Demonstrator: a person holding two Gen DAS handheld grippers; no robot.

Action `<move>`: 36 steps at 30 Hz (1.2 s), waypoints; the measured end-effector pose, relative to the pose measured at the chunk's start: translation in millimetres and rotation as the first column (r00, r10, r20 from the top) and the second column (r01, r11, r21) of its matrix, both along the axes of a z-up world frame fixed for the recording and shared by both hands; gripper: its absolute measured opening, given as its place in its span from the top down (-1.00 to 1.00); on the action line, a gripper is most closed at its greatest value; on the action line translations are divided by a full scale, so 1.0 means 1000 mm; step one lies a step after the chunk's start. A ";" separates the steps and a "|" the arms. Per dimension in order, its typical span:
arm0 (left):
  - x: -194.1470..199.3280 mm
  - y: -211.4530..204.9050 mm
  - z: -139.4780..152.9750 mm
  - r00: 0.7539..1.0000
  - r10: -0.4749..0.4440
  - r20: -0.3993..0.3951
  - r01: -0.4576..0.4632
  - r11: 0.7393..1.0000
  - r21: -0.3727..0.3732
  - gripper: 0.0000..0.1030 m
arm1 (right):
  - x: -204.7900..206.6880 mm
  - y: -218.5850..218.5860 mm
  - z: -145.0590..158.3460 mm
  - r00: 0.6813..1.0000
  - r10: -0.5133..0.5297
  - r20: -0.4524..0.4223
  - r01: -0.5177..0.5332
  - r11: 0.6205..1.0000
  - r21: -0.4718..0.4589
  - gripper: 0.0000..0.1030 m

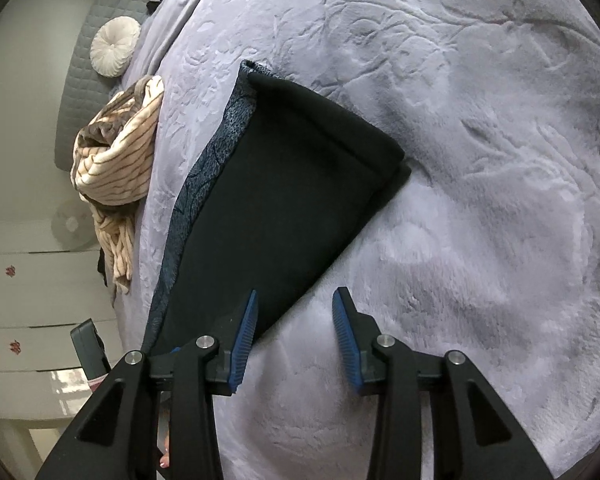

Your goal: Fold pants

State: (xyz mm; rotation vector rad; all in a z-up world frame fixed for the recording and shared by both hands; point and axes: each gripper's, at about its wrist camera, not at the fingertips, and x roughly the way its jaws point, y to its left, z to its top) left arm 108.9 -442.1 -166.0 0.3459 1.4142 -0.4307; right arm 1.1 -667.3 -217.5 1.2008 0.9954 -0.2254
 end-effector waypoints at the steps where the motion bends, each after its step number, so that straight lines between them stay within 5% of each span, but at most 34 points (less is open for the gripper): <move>1: 0.001 0.001 -0.001 1.000 0.000 0.001 0.000 1.000 -0.001 -1.00 | 0.000 -0.001 -0.001 1.000 -0.004 0.004 0.004 1.000 0.004 0.17; 10: -0.002 0.003 -0.001 1.000 0.000 0.006 0.000 1.000 -0.007 -1.00 | 0.006 -0.010 -0.015 0.999 -0.034 0.033 0.033 0.999 0.033 0.17; 16: -0.002 0.005 -0.004 1.000 0.000 0.004 0.000 1.000 -0.011 -1.00 | 0.023 -0.014 -0.029 0.996 -0.053 0.072 0.048 0.997 0.068 -0.06; 19: 0.002 0.006 0.002 1.000 0.003 0.008 -0.003 1.000 -0.025 -0.94 | 0.035 -0.013 -0.021 0.988 -0.038 0.148 0.024 0.995 0.094 -0.06; 21: 0.008 0.010 0.017 0.998 0.018 0.059 -0.015 0.998 -0.053 -0.67 | 0.036 -0.014 -0.010 0.974 -0.027 0.224 0.003 0.994 0.108 0.03; 25: 0.030 0.000 0.027 0.989 0.034 0.141 -0.023 0.997 -0.077 -0.67 | 0.037 -0.014 -0.008 0.971 0.008 0.237 -0.032 0.995 0.098 0.03; 29: 0.063 -0.013 0.001 0.979 0.096 0.178 -0.091 0.995 -0.035 -0.67 | 0.038 -0.014 -0.033 0.979 -0.019 0.203 -0.008 0.991 0.131 0.03; 31: 0.070 -0.017 -0.017 0.982 0.096 0.164 -0.094 0.995 -0.017 -0.72 | 0.040 -0.014 -0.040 0.978 -0.039 0.206 0.009 0.990 0.144 0.07; 33: 0.067 -0.020 -0.016 0.976 0.054 0.212 -0.057 0.998 0.005 -0.74 | 0.042 -0.017 -0.044 0.978 -0.059 0.200 0.028 0.987 0.158 0.51; 36: 0.061 -0.013 0.001 0.977 0.054 0.205 -0.054 0.999 -0.005 -0.74 | 0.044 -0.016 -0.039 0.976 -0.080 0.202 0.045 0.985 0.169 0.69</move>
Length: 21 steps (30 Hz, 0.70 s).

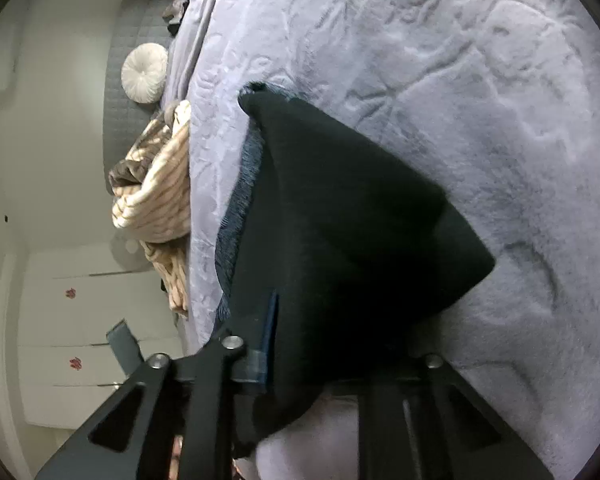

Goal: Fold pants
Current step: 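Lift the leg end with the right gripper and fold it toward the left gripper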

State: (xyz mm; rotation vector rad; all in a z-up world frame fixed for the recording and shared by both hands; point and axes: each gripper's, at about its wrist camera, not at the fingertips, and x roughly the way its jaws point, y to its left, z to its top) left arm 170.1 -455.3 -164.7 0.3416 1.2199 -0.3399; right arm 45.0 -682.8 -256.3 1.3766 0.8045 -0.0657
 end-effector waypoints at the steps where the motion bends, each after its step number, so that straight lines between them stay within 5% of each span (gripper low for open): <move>1: -0.003 0.006 0.007 1.000 0.001 -0.005 -0.001 1.000 -0.013 -0.74 | -0.002 0.000 0.005 1.000 0.000 0.005 0.000 1.000 -0.012 0.70; 5: -0.032 0.025 0.018 1.000 -0.029 -0.006 0.028 0.998 -0.051 -0.74 | -0.001 0.012 0.041 0.998 0.031 0.055 -0.026 0.995 -0.091 0.71; 9: -0.048 0.013 -0.021 0.997 -0.071 -0.037 0.070 0.997 -0.011 -0.75 | 0.009 0.033 0.082 0.993 0.108 0.057 -0.092 0.969 -0.231 0.71; 15: -0.028 0.041 -0.002 0.993 -0.083 -0.080 0.076 0.993 -0.095 -0.74 | 0.032 0.091 0.143 0.973 0.232 -0.008 -0.205 0.844 -0.495 0.71; 21: -0.004 0.130 0.033 0.999 -0.028 -0.037 0.023 0.991 -0.134 -0.74 | 0.057 0.176 0.181 0.943 0.315 -0.106 -0.303 0.686 -0.661 0.71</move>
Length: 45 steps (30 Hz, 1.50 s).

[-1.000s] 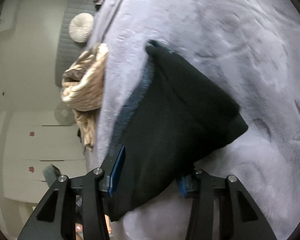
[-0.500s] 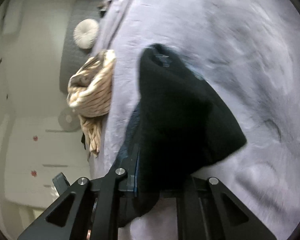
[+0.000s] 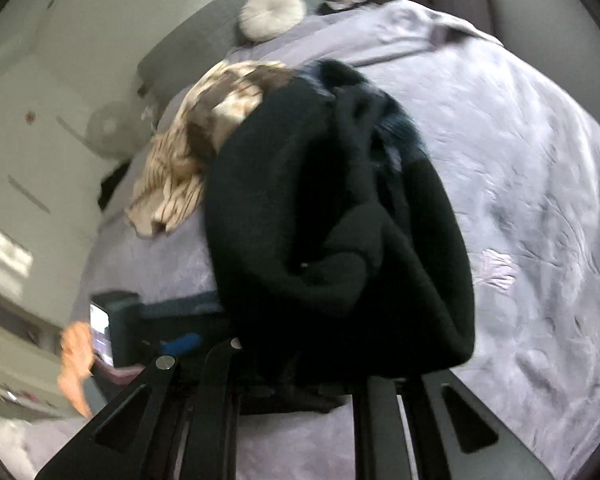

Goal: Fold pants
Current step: 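Lift the leg end with the right gripper and fold it toward the left gripper, then lay the leg end onto the waistband and open both grippers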

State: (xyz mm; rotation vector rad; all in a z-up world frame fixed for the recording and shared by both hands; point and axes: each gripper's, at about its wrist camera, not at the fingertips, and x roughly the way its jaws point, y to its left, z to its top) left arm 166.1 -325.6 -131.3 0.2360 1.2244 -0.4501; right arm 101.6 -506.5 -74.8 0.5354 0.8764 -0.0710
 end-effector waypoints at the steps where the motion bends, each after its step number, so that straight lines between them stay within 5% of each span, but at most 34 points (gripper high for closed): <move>1: 0.003 0.016 0.003 1.000 0.019 0.007 -0.019 1.000 0.004 -0.74 | 0.006 0.016 0.001 1.000 0.020 -0.009 -0.020 1.000 -0.023 0.71; 5: 0.021 0.097 -0.001 0.993 0.116 0.028 -0.118 0.991 0.061 -0.74 | 0.037 0.101 -0.015 0.986 0.138 -0.091 -0.151 0.977 -0.148 0.68; 9: 0.031 0.165 -0.017 0.972 0.235 -0.005 -0.232 0.964 0.131 -0.74 | 0.063 0.191 -0.073 0.944 0.220 -0.245 -0.281 0.927 -0.249 0.43; 11: 0.035 0.196 -0.022 0.962 0.272 -0.009 -0.268 0.952 0.149 -0.74 | 0.072 0.225 -0.103 0.913 0.210 -0.351 -0.332 0.881 -0.338 0.33; 14: 0.035 0.221 -0.024 0.956 0.293 -0.019 -0.287 0.946 0.149 -0.74 | 0.078 0.267 -0.121 0.874 0.187 -0.448 -0.423 0.748 -0.512 -0.22; 15: 0.037 0.224 -0.023 0.955 0.295 -0.020 -0.289 0.946 0.146 -0.74 | 0.074 0.281 -0.117 0.865 0.218 -0.451 -0.456 0.715 -0.530 -0.27; 17: 0.040 0.227 -0.019 0.956 0.293 -0.020 -0.289 0.949 0.126 -0.74 | 0.062 0.296 -0.100 0.856 0.298 -0.423 -0.497 0.701 -0.511 -0.27; 18: 0.040 0.231 -0.017 0.957 0.290 -0.022 -0.286 0.952 0.109 -0.74 | 0.051 0.297 -0.088 0.852 0.341 -0.398 -0.510 0.714 -0.480 -0.27; 21: 0.033 0.224 -0.006 0.968 0.246 -0.044 -0.245 0.969 0.032 -0.74 | 0.045 0.263 -0.062 0.884 0.376 -0.278 -0.438 0.874 -0.211 -0.27; 23: 0.030 0.210 0.003 0.979 0.189 -0.080 -0.193 0.981 -0.037 -0.74 | 0.035 0.210 -0.061 0.937 0.280 -0.210 -0.275 0.960 0.050 -0.27; 24: 0.031 0.203 0.004 0.982 0.160 -0.101 -0.168 0.983 -0.070 -0.74 | 0.028 0.178 -0.068 0.959 0.207 -0.196 -0.170 0.967 0.188 -0.27; 28: 0.029 0.163 0.004 0.981 0.056 -0.184 -0.090 0.979 -0.181 -0.74 | 0.000 0.097 -0.107 0.972 0.013 -0.235 0.108 0.863 0.493 -0.26; 33: 0.020 0.116 -0.003 0.966 -0.002 -0.260 -0.054 0.977 -0.207 -0.55 | -0.015 0.082 -0.134 0.968 -0.038 -0.247 0.184 0.778 0.600 -0.20; 36: 0.022 0.100 -0.027 0.950 -0.010 -0.311 -0.043 0.986 -0.164 -0.05 | -0.017 0.081 -0.147 0.966 -0.052 -0.252 0.206 0.743 0.637 -0.11; 37: 0.019 0.099 -0.033 0.948 -0.003 -0.319 -0.046 0.988 -0.147 0.00 | -0.015 0.079 -0.150 0.965 -0.056 -0.258 0.214 0.739 0.640 -0.06; 38: 0.017 0.099 -0.038 0.948 0.004 -0.319 -0.051 0.989 -0.137 0.06 | -0.014 0.078 -0.154 0.960 -0.061 -0.272 0.228 0.734 0.640 0.24; 39: 0.016 0.098 -0.039 0.949 0.008 -0.316 -0.053 0.990 -0.134 0.10 | -0.013 0.076 -0.160 0.952 -0.065 -0.299 0.251 0.727 0.639 0.93; 42: 0.013 0.101 -0.027 0.957 0.024 -0.289 -0.062 0.990 -0.124 0.15 | -0.012 0.077 -0.164 0.945 -0.078 -0.317 0.279 0.697 0.660 0.91; 45: 0.004 0.111 -0.011 0.980 0.022 -0.199 -0.044 0.993 -0.106 0.15 | -0.013 0.083 -0.143 0.964 -0.057 -0.261 0.222 0.715 0.663 0.91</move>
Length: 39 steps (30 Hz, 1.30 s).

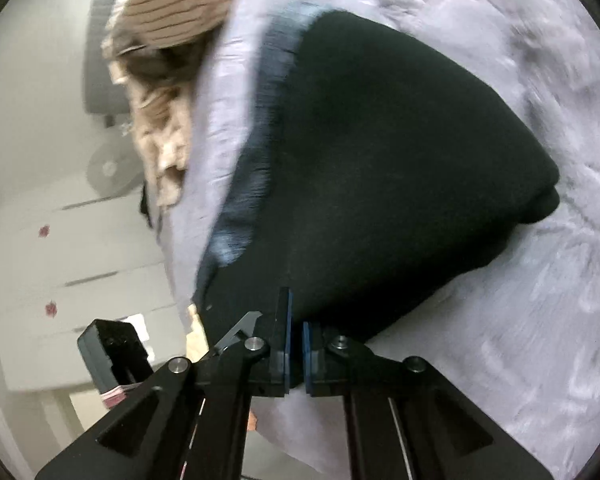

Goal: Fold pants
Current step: 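Lay the leg end onto the waistband and open both grippers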

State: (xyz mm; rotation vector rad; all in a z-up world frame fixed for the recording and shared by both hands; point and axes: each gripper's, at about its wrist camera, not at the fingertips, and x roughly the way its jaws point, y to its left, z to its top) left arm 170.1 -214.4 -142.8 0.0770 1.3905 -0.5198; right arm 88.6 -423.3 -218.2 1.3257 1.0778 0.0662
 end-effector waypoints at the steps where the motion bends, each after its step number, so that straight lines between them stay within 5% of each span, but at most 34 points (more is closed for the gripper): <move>1: -0.002 0.002 -0.002 1.000 0.004 0.020 -0.005 1.000 0.024 0.15 | 0.000 0.003 0.003 1.000 0.009 0.003 -0.009 1.000 -0.005 0.91; 7: -0.005 -0.001 -0.030 0.999 0.025 0.026 -0.027 0.996 0.084 0.01 | 0.005 0.016 -0.040 0.995 0.053 -0.090 -0.058 0.997 -0.050 0.91; 8: -0.005 -0.002 -0.026 0.999 0.023 0.038 -0.026 0.996 0.087 -0.20 | 0.008 0.014 -0.038 0.994 0.066 -0.092 -0.070 0.997 -0.043 0.89; 10: -0.007 0.000 -0.013 0.996 0.019 0.082 -0.027 0.995 0.094 -0.35 | 0.016 0.014 -0.020 0.983 0.159 -0.096 -0.167 0.983 -0.076 0.70; 11: -0.007 0.001 -0.007 0.995 0.016 0.099 -0.025 0.995 0.096 -0.35 | 0.020 0.015 -0.007 0.968 0.232 -0.094 -0.241 0.965 -0.101 0.43; 14: 0.000 0.003 0.012 0.990 0.022 0.136 -0.034 0.995 0.091 -0.35 | 0.027 0.003 0.045 0.932 0.361 0.037 -0.348 0.916 -0.199 -0.12; 17: 0.016 -0.013 0.030 0.986 0.013 0.165 -0.024 0.998 0.063 -0.35 | 0.042 -0.041 0.079 0.938 0.318 0.136 -0.257 0.905 -0.338 -0.15; 21: 0.031 -0.053 0.024 0.985 -0.017 0.171 0.012 0.999 0.034 -0.35 | 0.074 -0.093 0.058 0.972 0.231 0.050 -0.186 0.879 -0.439 -0.15; 24: 0.035 -0.074 0.008 0.988 -0.029 0.150 0.027 0.999 0.021 -0.35 | 0.089 -0.110 0.015 0.970 0.243 -0.017 -0.232 0.900 -0.368 -0.10; 26: 0.038 -0.083 -0.006 0.990 -0.033 0.136 0.026 0.998 0.054 -0.35 | 0.092 -0.114 -0.011 0.968 0.249 -0.042 -0.251 0.930 -0.270 0.16; 30: 0.037 -0.070 -0.022 0.991 -0.023 0.133 0.011 0.996 0.094 -0.35 | 0.086 -0.110 0.004 0.975 0.222 0.014 -0.216 0.960 -0.178 0.26; 32: 0.036 -0.066 -0.027 0.987 -0.029 0.156 0.006 0.989 0.147 -0.35 | 0.090 -0.102 0.015 0.964 0.265 -0.004 -0.258 0.934 -0.246 0.26; 34: 0.038 -0.059 -0.034 0.991 -0.011 0.135 -0.011 0.987 0.161 -0.35 | 0.099 -0.092 0.009 0.945 0.294 -0.141 -0.326 0.842 -0.429 0.10; 35: 0.040 -0.054 -0.036 0.993 0.011 0.121 -0.031 0.985 0.170 -0.35 | 0.102 -0.090 0.004 0.942 0.296 -0.162 -0.337 0.826 -0.452 0.04; 39: 0.043 -0.033 -0.032 0.994 0.066 0.084 -0.078 0.986 0.149 -0.35 | 0.092 -0.090 0.008 0.960 0.238 -0.145 -0.278 0.859 -0.430 -0.08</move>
